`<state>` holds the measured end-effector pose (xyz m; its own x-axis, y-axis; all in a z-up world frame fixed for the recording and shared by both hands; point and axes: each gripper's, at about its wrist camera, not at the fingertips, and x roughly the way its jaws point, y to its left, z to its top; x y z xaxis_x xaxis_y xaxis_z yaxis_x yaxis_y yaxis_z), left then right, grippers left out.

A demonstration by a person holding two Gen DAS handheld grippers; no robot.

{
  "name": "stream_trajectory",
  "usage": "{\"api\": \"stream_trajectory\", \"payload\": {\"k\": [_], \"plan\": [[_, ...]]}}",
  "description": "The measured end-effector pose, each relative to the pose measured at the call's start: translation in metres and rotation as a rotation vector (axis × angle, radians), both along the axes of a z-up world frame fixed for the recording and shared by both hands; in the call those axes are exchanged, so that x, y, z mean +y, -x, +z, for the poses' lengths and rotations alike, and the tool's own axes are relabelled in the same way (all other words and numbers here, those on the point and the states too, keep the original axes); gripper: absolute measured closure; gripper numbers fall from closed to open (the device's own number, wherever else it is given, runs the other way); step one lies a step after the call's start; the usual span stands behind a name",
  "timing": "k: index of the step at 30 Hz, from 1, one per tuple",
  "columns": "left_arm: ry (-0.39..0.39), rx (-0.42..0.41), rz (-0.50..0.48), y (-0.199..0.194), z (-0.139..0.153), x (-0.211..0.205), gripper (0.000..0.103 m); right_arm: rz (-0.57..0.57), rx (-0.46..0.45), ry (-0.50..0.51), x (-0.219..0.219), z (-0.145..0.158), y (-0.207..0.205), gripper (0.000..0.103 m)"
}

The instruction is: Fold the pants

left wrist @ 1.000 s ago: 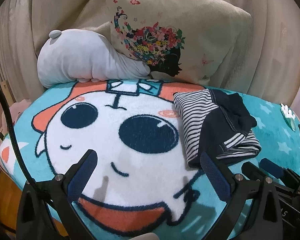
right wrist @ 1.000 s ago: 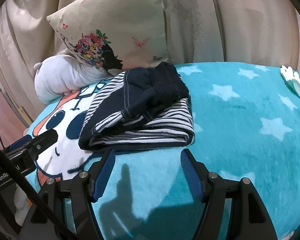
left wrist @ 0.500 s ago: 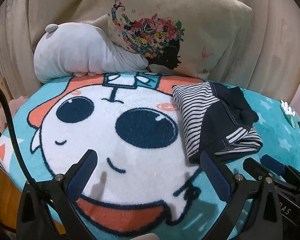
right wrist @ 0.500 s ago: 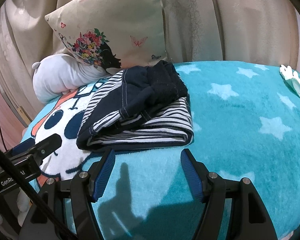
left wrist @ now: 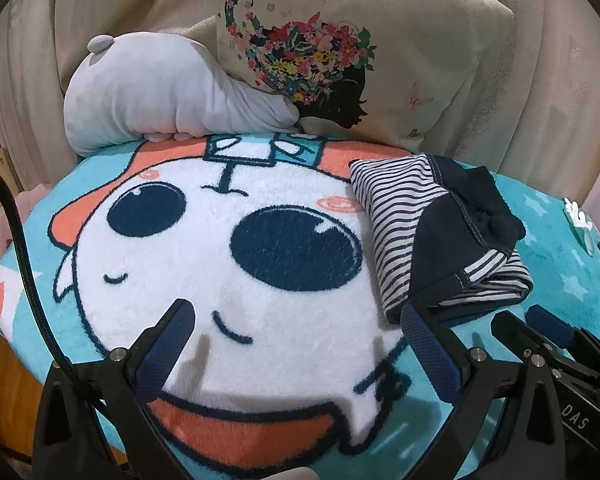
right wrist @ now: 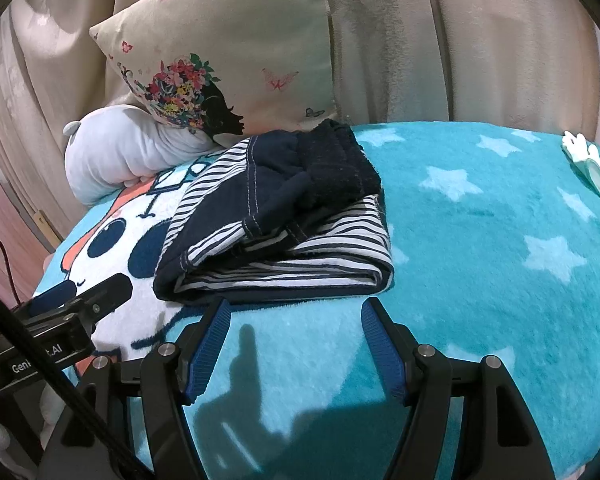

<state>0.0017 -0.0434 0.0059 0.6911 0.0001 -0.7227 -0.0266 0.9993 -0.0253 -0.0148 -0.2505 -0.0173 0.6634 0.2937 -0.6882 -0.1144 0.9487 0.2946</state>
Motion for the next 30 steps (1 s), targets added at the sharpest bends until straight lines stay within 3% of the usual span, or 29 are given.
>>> {"api": "stream_trajectory", "payload": {"k": [22, 30], "plan": [[0.012, 0.038, 0.010, -0.009, -0.013, 0.005, 0.001, 0.002, 0.001, 0.001, 0.002, -0.001, -0.003, 0.030], [0.014, 0.098, 0.003, -0.014, -0.035, 0.004, 0.001, -0.047, -0.020, -0.021, -0.008, 0.005, -0.007, 0.030]]}}
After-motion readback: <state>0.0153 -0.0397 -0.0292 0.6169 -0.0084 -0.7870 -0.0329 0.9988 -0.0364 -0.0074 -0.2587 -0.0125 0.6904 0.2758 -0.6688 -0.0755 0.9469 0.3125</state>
